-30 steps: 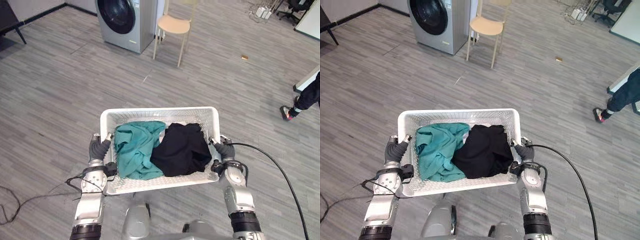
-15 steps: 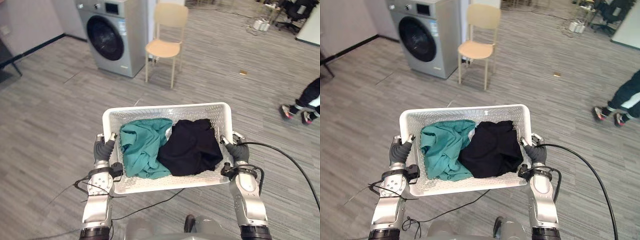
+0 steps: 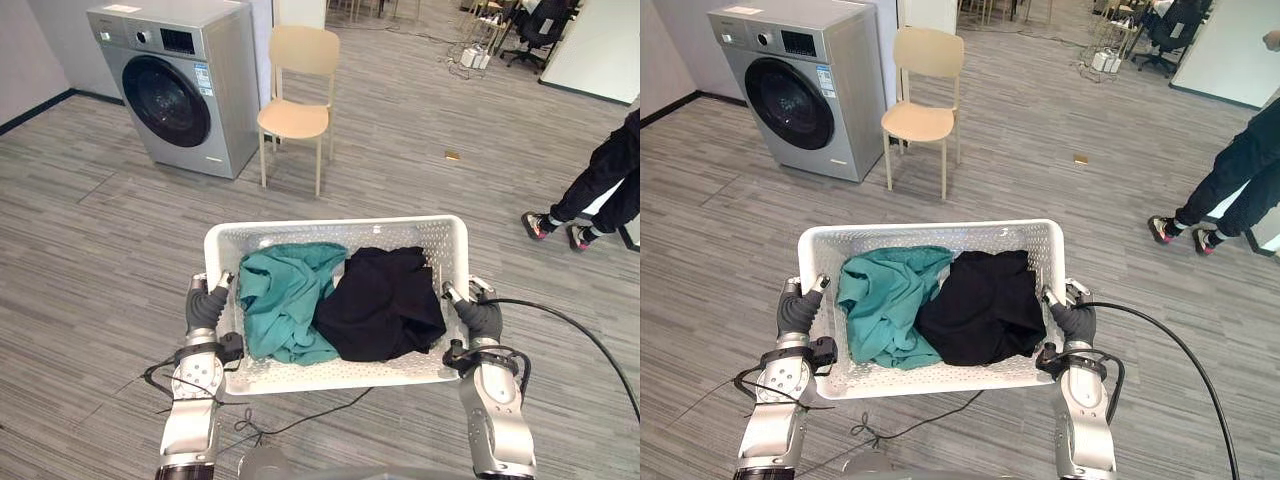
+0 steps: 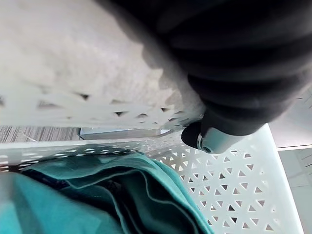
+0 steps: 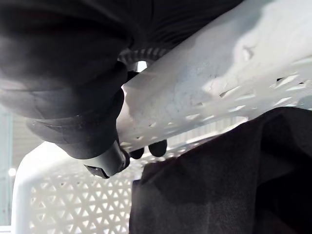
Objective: Pick up the laundry basket with both hands and put the clothes into the washing machine.
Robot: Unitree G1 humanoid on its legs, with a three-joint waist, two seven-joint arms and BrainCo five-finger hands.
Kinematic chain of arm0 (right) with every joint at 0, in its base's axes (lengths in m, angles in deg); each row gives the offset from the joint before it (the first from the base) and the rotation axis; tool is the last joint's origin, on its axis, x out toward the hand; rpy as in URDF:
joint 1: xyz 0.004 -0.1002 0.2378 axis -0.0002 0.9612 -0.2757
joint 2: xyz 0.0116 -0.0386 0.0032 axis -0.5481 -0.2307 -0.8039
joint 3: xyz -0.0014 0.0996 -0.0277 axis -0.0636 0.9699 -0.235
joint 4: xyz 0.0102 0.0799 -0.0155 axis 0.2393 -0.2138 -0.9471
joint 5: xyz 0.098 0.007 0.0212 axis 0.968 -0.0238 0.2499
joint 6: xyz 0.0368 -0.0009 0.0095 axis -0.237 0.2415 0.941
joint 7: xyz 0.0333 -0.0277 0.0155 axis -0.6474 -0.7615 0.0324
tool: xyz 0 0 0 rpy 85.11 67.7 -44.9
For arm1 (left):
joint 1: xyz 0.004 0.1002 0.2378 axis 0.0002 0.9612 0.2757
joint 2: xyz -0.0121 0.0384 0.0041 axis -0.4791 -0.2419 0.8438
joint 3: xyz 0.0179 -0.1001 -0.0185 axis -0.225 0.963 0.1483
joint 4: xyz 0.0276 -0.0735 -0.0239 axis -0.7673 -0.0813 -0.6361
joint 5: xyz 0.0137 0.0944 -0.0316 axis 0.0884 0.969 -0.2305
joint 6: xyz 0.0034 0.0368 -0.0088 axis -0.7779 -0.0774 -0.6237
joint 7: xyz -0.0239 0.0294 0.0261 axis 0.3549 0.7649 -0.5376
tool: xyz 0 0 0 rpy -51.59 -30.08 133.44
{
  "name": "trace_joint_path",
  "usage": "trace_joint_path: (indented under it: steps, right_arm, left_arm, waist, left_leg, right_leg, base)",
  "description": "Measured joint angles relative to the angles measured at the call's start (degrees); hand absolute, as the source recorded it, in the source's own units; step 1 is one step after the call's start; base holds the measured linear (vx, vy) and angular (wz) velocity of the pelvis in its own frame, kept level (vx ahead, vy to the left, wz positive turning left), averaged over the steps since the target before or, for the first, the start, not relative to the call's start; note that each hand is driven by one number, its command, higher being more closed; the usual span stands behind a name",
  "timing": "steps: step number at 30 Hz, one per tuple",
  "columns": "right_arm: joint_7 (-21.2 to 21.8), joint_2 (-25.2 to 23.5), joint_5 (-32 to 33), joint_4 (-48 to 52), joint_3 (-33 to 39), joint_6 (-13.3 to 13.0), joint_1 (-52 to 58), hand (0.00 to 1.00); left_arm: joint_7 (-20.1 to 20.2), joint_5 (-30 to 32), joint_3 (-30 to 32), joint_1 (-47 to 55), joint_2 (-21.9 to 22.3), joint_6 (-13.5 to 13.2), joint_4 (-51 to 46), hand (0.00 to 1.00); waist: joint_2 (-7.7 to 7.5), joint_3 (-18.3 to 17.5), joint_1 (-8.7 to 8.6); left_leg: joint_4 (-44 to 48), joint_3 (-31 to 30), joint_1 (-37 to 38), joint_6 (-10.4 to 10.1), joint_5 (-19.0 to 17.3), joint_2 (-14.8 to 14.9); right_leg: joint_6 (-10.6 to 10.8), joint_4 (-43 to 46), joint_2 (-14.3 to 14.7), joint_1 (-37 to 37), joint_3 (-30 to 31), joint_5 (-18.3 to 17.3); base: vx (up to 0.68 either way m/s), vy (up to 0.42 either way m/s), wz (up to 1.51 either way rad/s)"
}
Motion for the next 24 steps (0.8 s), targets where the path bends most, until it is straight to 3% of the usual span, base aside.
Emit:
trace_joint_path:
  steps: [3,4,10,17,20,21,22,24]
  right_arm:
    - [0.3,0.0,-0.8,0.0,0.3,0.0,0.1,1.00]
    - [0.8,0.1,-1.8,-6.1,2.3,-1.3,2.2,1.00]
    - [0.8,0.4,-1.7,-7.0,2.3,-1.5,2.2,1.00]
    - [2.3,2.8,-1.1,-19.9,1.8,-2.7,1.2,1.00]
    - [2.5,3.7,-0.4,-24.4,1.4,-2.7,0.2,1.00]
    - [2.5,5.2,0.1,-25.7,1.2,-2.4,-0.8,1.00]
    - [2.7,5.7,0.4,-26.3,1.0,-2.4,-1.1,1.00]
    - [3.1,5.7,0.4,-26.4,1.2,-2.4,-1.2,1.00]
  left_arm:
    - [0.0,0.0,-0.2,0.2,0.1,0.0,0.3,1.00]
    - [0.6,0.2,-2.4,0.8,1.3,0.2,6.0,1.00]
    - [0.8,0.2,-2.4,1.2,1.6,0.2,6.0,1.00]
    - [1.9,0.0,-1.7,7.8,3.6,0.2,8.0,1.00]
    - [2.6,-0.1,-1.1,8.3,4.4,0.2,10.6,1.00]
    - [2.6,-0.3,-0.8,8.5,5.2,0.3,11.6,1.00]
    - [2.6,-0.8,-0.5,8.6,5.6,0.4,12.0,1.00]
    - [2.6,-1.3,-0.5,8.4,5.1,0.3,12.2,1.00]
  waist:
    - [0.03,-0.1,-0.30]
    - [0.05,-2.2,-2.10]
    - [0.09,-2.2,-2.09]
    - [1.24,-2.8,-1.84]
    - [2.02,-2.5,-1.95]
    - [3.71,-1.6,-1.40]
    - [4.35,-1.3,-0.38]
    - [3.89,-0.9,-0.44]
  left_leg:
    - [-3.3,0.3,1.8,0.7,0.7,-1.0]
    - [-23.6,0.7,8.7,0.5,12.8,-5.4]
    - [-23.6,0.6,8.6,0.5,12.8,-5.5]
    - [-23.2,-0.8,7.8,0.5,12.7,-6.1]
    - [-12.2,-4.1,0.5,0.7,8.4,-5.8]
    - [-3.0,-6.0,-4.3,0.9,3.9,-4.3]
    - [-0.6,-6.4,-5.1,1.0,2.1,-4.0]
    - [-0.4,-6.9,-5.1,1.3,0.9,-5.5]
  right_leg:
    - [0.0,-0.1,-0.4,0.0,0.1,0.0]
    - [0.2,-2.9,-1.0,-1.3,0.1,-0.6]
    - [0.2,-2.9,-1.2,-1.4,-0.1,-0.8]
    - [0.9,-3.0,-2.1,-1.3,-2.2,-1.3]
    - [1.3,-2.8,-2.9,-1.6,-5.5,-1.3]
    - [1.4,-2.4,-2.0,-1.6,-6.5,-1.2]
    - [1.7,-2.0,-1.9,-1.4,-6.6,-1.6]
    - [1.0,3.2,-4.2,-3.1,-7.9,-5.4]
  base:
    - [0.02,0.014,-0.02]
    - [0.00,0.000,0.00]
    - [0.00,0.000,0.01]
    - [0.01,0.004,0.13]
    - [-0.02,0.018,0.50]
    - [-0.05,0.044,0.19]
    - [-0.05,0.085,0.26]
    - [-0.03,0.075,0.26]
